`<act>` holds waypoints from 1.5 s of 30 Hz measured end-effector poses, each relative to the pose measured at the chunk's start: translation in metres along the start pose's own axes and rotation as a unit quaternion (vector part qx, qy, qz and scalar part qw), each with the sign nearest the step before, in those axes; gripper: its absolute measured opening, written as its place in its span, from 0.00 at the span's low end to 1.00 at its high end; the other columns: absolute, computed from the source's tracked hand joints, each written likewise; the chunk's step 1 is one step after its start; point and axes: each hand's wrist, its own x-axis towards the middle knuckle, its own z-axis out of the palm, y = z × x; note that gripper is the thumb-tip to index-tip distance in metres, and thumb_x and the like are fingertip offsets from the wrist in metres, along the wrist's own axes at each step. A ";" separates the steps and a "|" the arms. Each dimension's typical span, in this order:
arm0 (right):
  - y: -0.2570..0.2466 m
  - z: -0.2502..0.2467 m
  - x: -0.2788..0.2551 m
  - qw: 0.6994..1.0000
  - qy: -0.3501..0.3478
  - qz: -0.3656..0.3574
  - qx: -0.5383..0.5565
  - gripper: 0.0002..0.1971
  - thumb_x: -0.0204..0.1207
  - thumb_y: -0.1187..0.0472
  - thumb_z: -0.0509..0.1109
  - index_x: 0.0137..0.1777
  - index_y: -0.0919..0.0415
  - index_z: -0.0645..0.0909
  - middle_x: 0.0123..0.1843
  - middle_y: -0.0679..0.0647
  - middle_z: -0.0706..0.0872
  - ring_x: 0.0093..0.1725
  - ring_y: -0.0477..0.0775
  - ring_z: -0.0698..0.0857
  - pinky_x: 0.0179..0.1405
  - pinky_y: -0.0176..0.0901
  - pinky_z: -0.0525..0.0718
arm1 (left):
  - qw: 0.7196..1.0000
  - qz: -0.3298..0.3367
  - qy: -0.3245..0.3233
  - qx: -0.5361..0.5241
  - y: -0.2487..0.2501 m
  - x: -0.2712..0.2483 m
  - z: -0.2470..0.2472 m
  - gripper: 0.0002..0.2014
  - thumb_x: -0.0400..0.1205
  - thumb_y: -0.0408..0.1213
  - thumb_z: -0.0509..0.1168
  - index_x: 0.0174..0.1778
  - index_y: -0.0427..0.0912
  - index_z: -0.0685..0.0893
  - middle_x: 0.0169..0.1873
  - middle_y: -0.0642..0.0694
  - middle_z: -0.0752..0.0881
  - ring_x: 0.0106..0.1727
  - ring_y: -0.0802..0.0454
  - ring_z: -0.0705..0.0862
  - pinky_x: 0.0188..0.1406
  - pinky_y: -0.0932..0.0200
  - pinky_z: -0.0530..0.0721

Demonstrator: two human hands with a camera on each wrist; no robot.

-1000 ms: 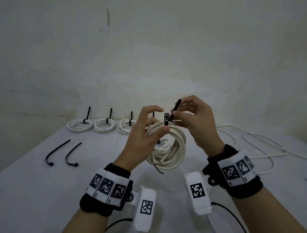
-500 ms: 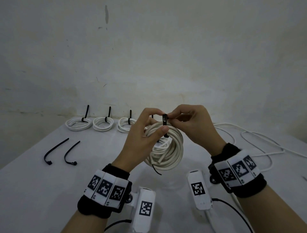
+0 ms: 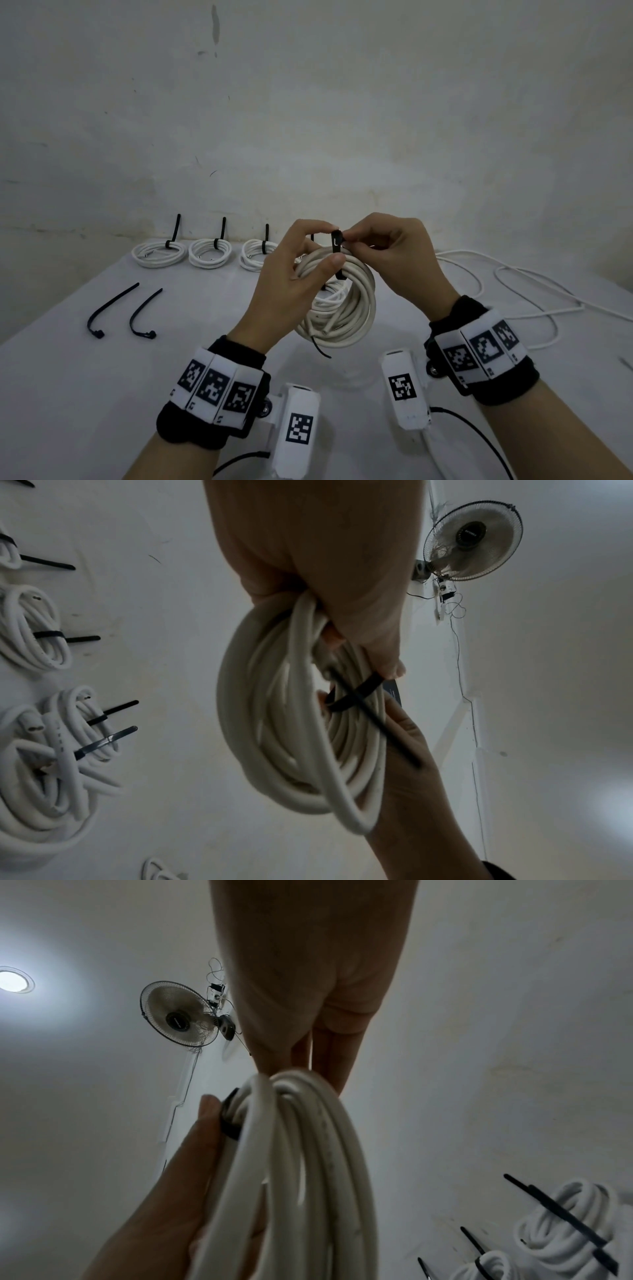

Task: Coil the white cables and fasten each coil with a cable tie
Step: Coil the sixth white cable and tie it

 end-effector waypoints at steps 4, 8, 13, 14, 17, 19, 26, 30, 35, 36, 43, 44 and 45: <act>0.005 0.000 -0.001 1.000 0.005 -0.014 0.009 0.10 0.71 0.75 0.74 0.42 0.60 0.87 0.37 0.53 0.89 0.37 0.46 0.88 0.39 0.33 0.84 | 1.000 -0.007 -0.004 -0.005 0.000 0.001 0.002 0.12 0.77 0.39 0.67 0.56 0.46 0.79 0.27 0.57 0.83 0.24 0.67 0.81 0.26 0.77 0.75; 0.007 0.001 -0.004 0.999 0.001 -0.032 0.002 0.06 0.70 0.74 0.73 0.43 0.64 0.88 0.38 0.55 0.89 0.38 0.48 0.89 0.41 0.37 0.86 | 1.000 -0.014 -0.004 0.015 -0.004 0.000 0.002 0.12 0.77 0.41 0.68 0.56 0.46 0.81 0.27 0.58 0.82 0.25 0.68 0.79 0.27 0.76 0.75; -0.003 0.001 -0.005 0.998 -0.008 0.027 0.060 0.09 0.72 0.75 0.72 0.48 0.62 0.82 0.37 0.56 0.90 0.40 0.51 0.90 0.43 0.39 0.88 | 0.999 -0.016 0.011 0.026 -0.005 0.000 0.000 0.14 0.74 0.46 0.69 0.54 0.49 0.82 0.30 0.51 0.83 0.28 0.65 0.80 0.29 0.73 0.75; -0.006 0.001 -0.004 0.998 -0.016 0.025 0.058 0.09 0.72 0.74 0.72 0.48 0.62 0.81 0.38 0.56 0.90 0.40 0.51 0.90 0.42 0.39 0.88 | 0.999 -0.014 0.014 0.032 -0.005 0.000 0.000 0.13 0.75 0.46 0.69 0.54 0.49 0.82 0.30 0.51 0.83 0.29 0.65 0.80 0.30 0.74 0.75; -0.012 0.001 0.001 0.999 -0.046 -0.003 0.001 0.05 0.72 0.68 0.76 0.44 0.62 0.83 0.39 0.53 0.88 0.38 0.47 0.89 0.40 0.34 0.85 | 0.999 -0.018 0.020 0.041 -0.005 0.000 -0.002 0.14 0.74 0.47 0.69 0.54 0.49 0.82 0.30 0.51 0.84 0.27 0.65 0.80 0.27 0.74 0.75; -0.014 0.000 0.003 0.999 -0.041 -0.020 -0.017 0.03 0.72 0.68 0.76 0.40 0.62 0.84 0.38 0.51 0.87 0.36 0.46 0.88 0.37 0.29 0.83 | 0.998 -0.021 0.021 0.052 -0.007 0.000 -0.002 0.13 0.74 0.48 0.70 0.52 0.52 0.82 0.32 0.48 0.85 0.30 0.61 0.83 0.29 0.72 0.76; -0.012 0.003 0.005 0.978 -0.066 -0.120 -0.158 0.03 0.76 0.66 0.68 0.41 0.62 0.77 0.39 0.51 0.80 0.39 0.48 0.79 0.36 0.40 0.81 | 0.998 -0.026 0.015 0.063 -0.007 0.001 -0.002 0.08 0.77 0.41 0.72 0.50 0.52 0.82 0.34 0.44 0.86 0.32 0.59 0.84 0.32 0.70 0.78; -0.012 0.003 0.009 0.990 -0.019 -0.081 -0.116 0.03 0.77 0.63 0.65 0.43 0.58 0.74 0.39 0.47 0.79 0.39 0.48 0.80 0.33 0.46 0.84 | 0.998 -0.035 0.001 0.058 -0.006 0.002 -0.002 0.08 0.77 0.43 0.70 0.51 0.53 0.81 0.35 0.42 0.85 0.26 0.63 0.79 0.24 0.67 0.76; -0.013 0.014 0.007 0.996 -0.032 -0.027 -0.078 0.08 0.78 0.64 0.68 0.42 0.50 0.75 0.38 0.42 0.81 0.38 0.44 0.82 0.33 0.41 0.84 | 0.998 -0.047 0.013 0.049 -0.007 0.002 -0.007 0.08 0.78 0.38 0.70 0.51 0.46 0.81 0.31 0.45 0.83 0.22 0.66 0.78 0.22 0.74 0.73; -0.013 0.015 0.006 0.995 -0.039 -0.032 -0.084 0.07 0.77 0.65 0.69 0.43 0.52 0.76 0.38 0.44 0.82 0.39 0.44 0.83 0.33 0.36 0.83 | 0.997 -0.049 0.013 0.052 -0.008 0.002 -0.007 0.08 0.78 0.38 0.70 0.51 0.46 0.81 0.31 0.47 0.83 0.22 0.66 0.79 0.22 0.73 0.74; -0.012 0.018 0.005 0.995 0.028 -0.052 -0.075 0.05 0.73 0.68 0.72 0.37 0.65 0.81 0.34 0.50 0.84 0.36 0.50 0.83 0.29 0.52 0.84 | 0.997 -0.064 -0.001 0.045 -0.006 0.003 -0.009 0.08 0.79 0.40 0.69 0.53 0.50 0.82 0.32 0.41 0.82 0.22 0.64 0.76 0.22 0.68 0.75; -0.011 0.017 0.006 0.996 0.036 -0.045 -0.075 0.05 0.73 0.69 0.72 0.37 0.65 0.80 0.33 0.50 0.83 0.35 0.50 0.83 0.29 0.53 0.83 | 0.996 -0.071 -0.006 0.044 -0.006 0.003 -0.008 0.08 0.79 0.40 0.69 0.53 0.50 0.82 0.32 0.41 0.81 0.22 0.63 0.76 0.22 0.66 0.75; -0.010 0.017 0.007 0.995 0.048 -0.038 -0.075 0.06 0.73 0.69 0.73 0.36 0.65 0.80 0.33 0.50 0.83 0.35 0.50 0.83 0.29 0.53 0.84 | 0.996 -0.079 -0.010 0.041 -0.007 0.002 -0.006 0.08 0.79 0.40 0.69 0.53 0.50 0.81 0.32 0.42 0.80 0.21 0.62 0.75 0.21 0.63 0.76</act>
